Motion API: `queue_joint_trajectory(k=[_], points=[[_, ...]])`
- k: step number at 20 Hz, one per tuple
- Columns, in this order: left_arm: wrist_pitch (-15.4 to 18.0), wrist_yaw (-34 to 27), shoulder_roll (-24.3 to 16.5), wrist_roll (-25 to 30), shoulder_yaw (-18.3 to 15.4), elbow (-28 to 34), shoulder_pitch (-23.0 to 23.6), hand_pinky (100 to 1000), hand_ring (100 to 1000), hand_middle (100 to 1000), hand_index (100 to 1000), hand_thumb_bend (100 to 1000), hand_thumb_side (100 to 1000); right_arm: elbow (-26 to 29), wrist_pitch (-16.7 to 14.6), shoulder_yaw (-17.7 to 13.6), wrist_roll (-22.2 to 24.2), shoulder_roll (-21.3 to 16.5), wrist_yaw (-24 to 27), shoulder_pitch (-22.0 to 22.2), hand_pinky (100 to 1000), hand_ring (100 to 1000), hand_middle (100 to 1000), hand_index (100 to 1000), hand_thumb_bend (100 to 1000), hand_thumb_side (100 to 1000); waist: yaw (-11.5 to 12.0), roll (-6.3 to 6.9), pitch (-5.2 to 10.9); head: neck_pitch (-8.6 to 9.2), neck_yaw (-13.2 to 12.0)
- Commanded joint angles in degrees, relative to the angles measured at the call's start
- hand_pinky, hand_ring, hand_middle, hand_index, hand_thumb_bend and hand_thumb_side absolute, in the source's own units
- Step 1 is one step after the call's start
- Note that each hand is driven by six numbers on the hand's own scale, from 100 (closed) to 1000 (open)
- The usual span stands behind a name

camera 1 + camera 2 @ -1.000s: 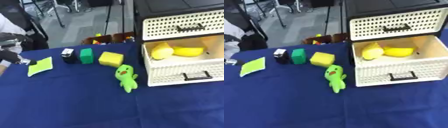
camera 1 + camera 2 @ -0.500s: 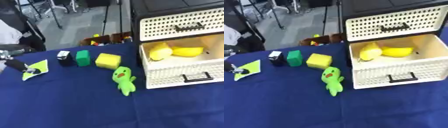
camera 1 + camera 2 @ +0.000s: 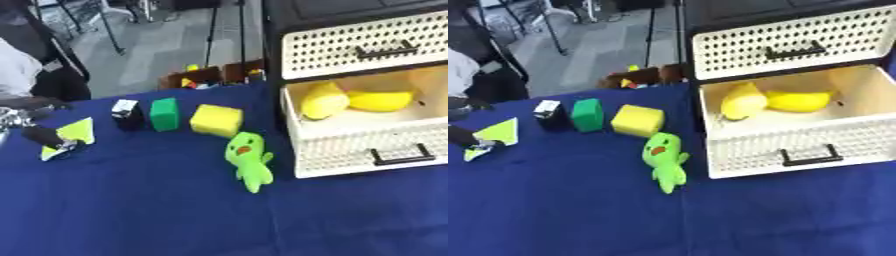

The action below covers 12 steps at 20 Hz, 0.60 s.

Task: Pick up objects from table and place into drawer.

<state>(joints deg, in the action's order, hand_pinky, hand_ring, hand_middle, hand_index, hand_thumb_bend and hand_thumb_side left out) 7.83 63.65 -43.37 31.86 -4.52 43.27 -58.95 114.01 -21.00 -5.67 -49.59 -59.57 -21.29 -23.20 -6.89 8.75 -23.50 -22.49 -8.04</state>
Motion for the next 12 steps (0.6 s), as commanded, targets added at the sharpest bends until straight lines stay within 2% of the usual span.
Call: queue_joint_trajectory(k=[1, 12], points=[[-1.1, 0.7, -3.2, -0.7, -1.4, -0.5, -0.8, 941, 978, 966, 997, 456, 548, 0.6, -2.9, -0.9, -2.4, -1.0, -0.1, -0.6, 580, 670, 645, 789, 100, 924, -0.3, -0.17, 0.88, 0.92, -0.3], [-3.3, -1.0, -5.4, -4.9, -3.0, -1.5, 0.6, 937, 978, 982, 1000, 410, 528, 0.6, -3.7, -1.0, -2.4, -0.6, 0.3, -0.9, 574, 662, 638, 784, 100, 921, -2.3, 0.58, -0.99, 2.24, -1.3]])
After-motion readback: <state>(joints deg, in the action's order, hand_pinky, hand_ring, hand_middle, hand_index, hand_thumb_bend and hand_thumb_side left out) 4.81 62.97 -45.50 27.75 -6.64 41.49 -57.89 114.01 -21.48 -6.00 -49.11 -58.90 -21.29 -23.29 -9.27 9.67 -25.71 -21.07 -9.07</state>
